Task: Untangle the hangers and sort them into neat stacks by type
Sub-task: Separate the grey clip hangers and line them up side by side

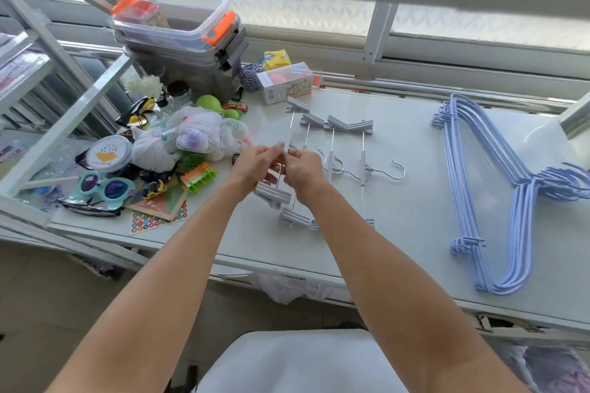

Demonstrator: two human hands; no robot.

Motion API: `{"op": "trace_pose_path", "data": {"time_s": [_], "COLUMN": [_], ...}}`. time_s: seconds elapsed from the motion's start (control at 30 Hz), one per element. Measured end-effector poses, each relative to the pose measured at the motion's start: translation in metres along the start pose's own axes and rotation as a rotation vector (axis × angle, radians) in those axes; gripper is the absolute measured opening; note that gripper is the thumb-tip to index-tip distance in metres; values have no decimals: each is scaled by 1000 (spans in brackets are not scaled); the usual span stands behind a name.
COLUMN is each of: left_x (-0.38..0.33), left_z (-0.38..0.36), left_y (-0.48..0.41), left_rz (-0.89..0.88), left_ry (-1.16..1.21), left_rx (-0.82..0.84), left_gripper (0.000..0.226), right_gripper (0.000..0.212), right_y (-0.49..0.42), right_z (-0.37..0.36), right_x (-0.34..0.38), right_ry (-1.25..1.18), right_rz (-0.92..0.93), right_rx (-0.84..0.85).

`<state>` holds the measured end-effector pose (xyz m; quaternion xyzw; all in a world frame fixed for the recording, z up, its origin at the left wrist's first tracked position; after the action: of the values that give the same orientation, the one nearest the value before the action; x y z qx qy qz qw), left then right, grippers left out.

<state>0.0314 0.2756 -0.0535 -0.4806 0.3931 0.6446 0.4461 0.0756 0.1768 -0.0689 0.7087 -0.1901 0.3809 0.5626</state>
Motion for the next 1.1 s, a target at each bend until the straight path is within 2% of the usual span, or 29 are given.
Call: {"op": "trace_pose_path", "data": {"time_s": [0.13,0.23,0.27,0.33,0.43,0.6,0.7,0.8,1.0,1.1], "left_x": [17,22,20,14,13,28,38,45,42,44], "left_z": [20,38,41,42,34,5,-5,-7,6,11], "left_y": [1,2,2,4,2,3,8,11,18,19], "left_rz": [46,152,169,182,172,48,1,-61,-222,-197], "left_ry": [102,185,206,186,-89,-720,-801,-885,-1070,-1097], "left_rx": [98,165,169,171,119,59,6,-59,-252,-254], "left_gripper": [37,67,71,66,55,53,36,18,44,42], "right_gripper": [31,43,46,46,40,31,29,35,36,36], "right_y": [-7,-5,-4,-6,-11,7,11,10,7,7], "right_z": [-14,-19,-20,-20,-9,26,52,79,106,108], "right_x": [-6,-6,-6,-7,-11,-6,-6,-11,-24,-23], "right_ry": [121,179,196,254,423,502,576,700,733,711], "right_rz": [38,27,0,-40,12,173,217,211,169,171], "right_rx": [-124,-83,-65,-39,-117,-454,-628,-715,-708,-711]}}
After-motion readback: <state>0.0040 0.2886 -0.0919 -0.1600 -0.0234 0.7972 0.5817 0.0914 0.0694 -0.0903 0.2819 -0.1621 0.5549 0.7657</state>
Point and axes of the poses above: each hand's wrist, its own y-axis away from the middle knuckle, its own z-axis out of the back of the hand, x = y × z, the point moved 1 cm from there along -y, towards the middle knuckle, and after that the axes turned 14 degrees about -z, right-handed, at the moved point
